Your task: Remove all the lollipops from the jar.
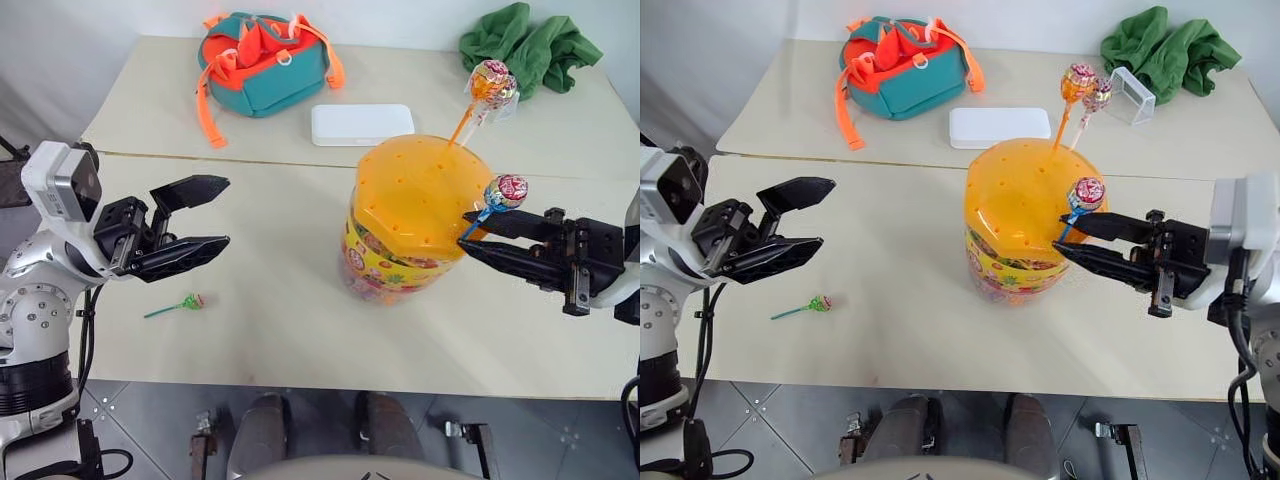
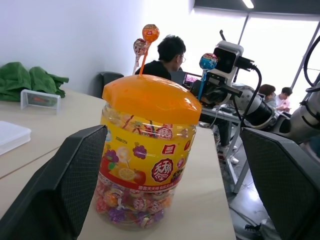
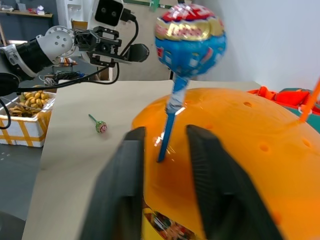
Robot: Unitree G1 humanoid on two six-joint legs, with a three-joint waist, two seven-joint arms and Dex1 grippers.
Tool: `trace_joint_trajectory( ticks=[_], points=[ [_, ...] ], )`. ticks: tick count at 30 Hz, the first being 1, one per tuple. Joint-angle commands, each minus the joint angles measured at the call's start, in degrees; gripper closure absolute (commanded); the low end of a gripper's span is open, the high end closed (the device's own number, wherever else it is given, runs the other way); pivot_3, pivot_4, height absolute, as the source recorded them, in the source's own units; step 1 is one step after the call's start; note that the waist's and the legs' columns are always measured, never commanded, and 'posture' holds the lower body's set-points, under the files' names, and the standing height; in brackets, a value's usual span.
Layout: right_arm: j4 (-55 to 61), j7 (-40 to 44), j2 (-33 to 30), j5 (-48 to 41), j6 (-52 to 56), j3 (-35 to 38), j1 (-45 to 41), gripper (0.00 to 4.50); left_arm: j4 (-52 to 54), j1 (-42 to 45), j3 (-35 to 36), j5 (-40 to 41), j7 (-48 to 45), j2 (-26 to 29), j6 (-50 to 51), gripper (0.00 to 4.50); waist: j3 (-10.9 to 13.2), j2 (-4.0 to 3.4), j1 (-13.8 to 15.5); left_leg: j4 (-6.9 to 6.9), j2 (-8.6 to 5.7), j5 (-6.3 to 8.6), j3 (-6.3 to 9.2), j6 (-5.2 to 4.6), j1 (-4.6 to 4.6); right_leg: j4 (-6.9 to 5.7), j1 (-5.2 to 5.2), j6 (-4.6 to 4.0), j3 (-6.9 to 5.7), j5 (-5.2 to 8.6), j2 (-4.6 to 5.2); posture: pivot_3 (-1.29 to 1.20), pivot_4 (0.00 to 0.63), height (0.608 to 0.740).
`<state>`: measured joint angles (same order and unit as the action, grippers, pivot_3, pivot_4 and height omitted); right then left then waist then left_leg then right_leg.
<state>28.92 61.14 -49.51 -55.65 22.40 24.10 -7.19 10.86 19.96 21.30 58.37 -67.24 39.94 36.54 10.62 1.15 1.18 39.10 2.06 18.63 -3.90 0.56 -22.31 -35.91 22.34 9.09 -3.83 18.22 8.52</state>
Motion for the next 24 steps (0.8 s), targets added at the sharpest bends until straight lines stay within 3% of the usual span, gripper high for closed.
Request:
trace_joint_trajectory(
  ticks=[1,8,12,15,18,21,24],
  points=[
    [0.40,-0.35,1.10,-1.88,-0.86,2.27,-1.10,4.47,-0.47,0.80,-0.84,0.16,-2.51,-0.04,-1.10,0.00,0.00,0.00,0.05,0.00,0.00,0.00,0.00,0.00,-0.01,0.01,0.00,0.00,0.00,0.00,0.00,0.00,0.150,0.740],
    [1.88,-7.27,1.50,-14.62,4.57,8.30,-0.92,4.47,-2.98,3.29,-4.16,-1.32,-6.20,-0.98,-2.23,0.00,0.00,0.00,0.20,0.02,-0.02,0.00,-0.01,0.00,-0.03,0.03,-0.01,0.00,0.00,0.00,0.01,0.00,0.150,0.740],
    [-4.96,-13.26,-1.98,-18.39,10.88,17.66,3.17,4.47,-2.35,5.00,-6.45,-3.98,-8.36,-2.30,-5.99,0.00,0.00,0.00,0.45,0.02,-0.02,0.00,0.03,-0.01,-0.04,0.04,-0.02,0.00,-0.01,0.00,0.01,0.00,0.150,0.740],
    [-13.93,-11.14,-7.43,-9.15,12.15,20.32,7.36,4.47,-1.51,5.39,-9.12,-6.66,-10.89,-2.02,-8.21,0.00,0.00,0.00,0.42,0.02,-0.08,0.02,0.01,-0.04,-0.03,0.16,-0.11,0.02,-0.01,-0.01,0.02,0.00,0.150,0.740],
    [-21.65,-11.38,-14.11,8.24,9.45,15.48,13.94,4.47,-1.56,5.57,-11.17,-10.14,-12.62,-1.99,-11.62,0.00,0.00,0.00,0.22,0.00,-0.07,0.02,-0.06,-0.05,-0.01,0.22,-0.10,0.02,0.00,-0.01,0.01,0.00,0.150,0.740],
    [-28.78,-14.36,-18.46,22.77,6.85,5.82,17.24,4.47,-1.53,5.42,-11.32,-10.48,-11.97,-2.05,-11.65,0.00,0.00,0.00,0.00,0.00,-0.06,0.02,-0.09,-0.05,-0.02,0.20,-0.06,0.02,0.01,-0.01,0.01,0.00,0.150,0.740],
    [-32.74,-10.86,-17.66,28.57,1.81,0.48,17.61,4.47,-0.49,4.27,-10.83,-9.95,-11.07,-1.99,-11.15,0.00,0.02,-0.06,-0.12,-0.01,-0.05,0.02,-0.15,-0.05,-0.04,0.14,0.04,0.02,0.04,-0.01,0.01,0.00,0.150,0.740]
  ],
)
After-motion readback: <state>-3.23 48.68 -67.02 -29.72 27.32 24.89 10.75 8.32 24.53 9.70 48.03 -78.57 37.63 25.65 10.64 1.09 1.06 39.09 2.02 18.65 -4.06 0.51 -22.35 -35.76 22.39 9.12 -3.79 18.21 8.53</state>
